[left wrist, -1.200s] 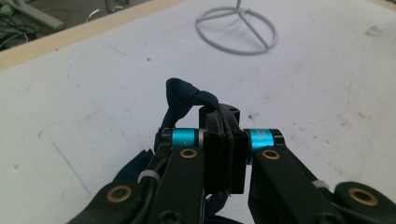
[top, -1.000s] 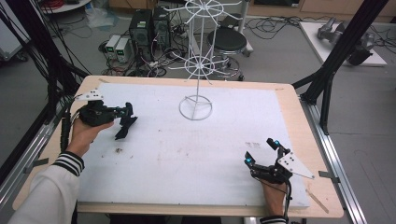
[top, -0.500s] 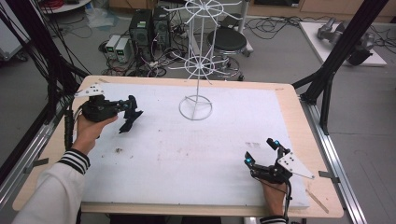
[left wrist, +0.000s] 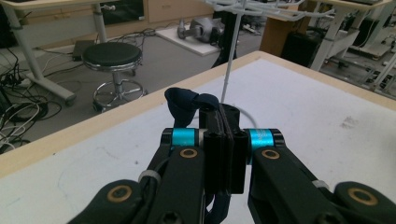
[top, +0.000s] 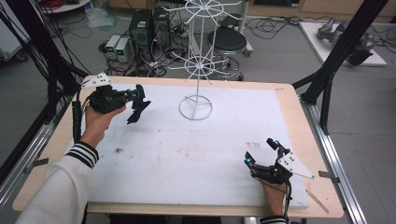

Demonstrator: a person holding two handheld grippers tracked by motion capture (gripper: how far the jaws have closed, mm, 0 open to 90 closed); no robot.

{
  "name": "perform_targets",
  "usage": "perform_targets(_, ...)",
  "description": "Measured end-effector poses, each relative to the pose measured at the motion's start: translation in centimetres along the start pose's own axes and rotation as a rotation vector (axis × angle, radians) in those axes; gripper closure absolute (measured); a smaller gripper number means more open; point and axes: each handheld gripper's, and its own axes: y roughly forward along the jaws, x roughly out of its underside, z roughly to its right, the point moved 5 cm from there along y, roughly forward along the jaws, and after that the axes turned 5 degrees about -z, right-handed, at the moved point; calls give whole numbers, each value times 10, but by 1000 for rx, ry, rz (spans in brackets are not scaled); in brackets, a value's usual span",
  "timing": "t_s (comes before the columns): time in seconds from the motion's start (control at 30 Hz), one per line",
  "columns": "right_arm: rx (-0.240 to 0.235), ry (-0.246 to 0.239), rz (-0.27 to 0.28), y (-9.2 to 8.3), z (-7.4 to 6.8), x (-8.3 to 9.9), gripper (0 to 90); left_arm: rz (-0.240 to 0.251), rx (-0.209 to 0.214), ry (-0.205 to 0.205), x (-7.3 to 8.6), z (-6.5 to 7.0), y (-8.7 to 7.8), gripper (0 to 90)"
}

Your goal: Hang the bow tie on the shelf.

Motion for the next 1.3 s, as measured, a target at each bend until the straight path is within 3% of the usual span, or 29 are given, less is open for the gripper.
perform_targets(0.3,0,-3,-2,0,0,0,19,9,9,12,-13,9,10,881)
perform_targets(0.57,0,-2,-1,0,0,0,19,48,24,5,-26,20,21,882)
perform_targets(1.3,2,-12,7,0,1,0,19,60,57,48,-59,49,50,881)
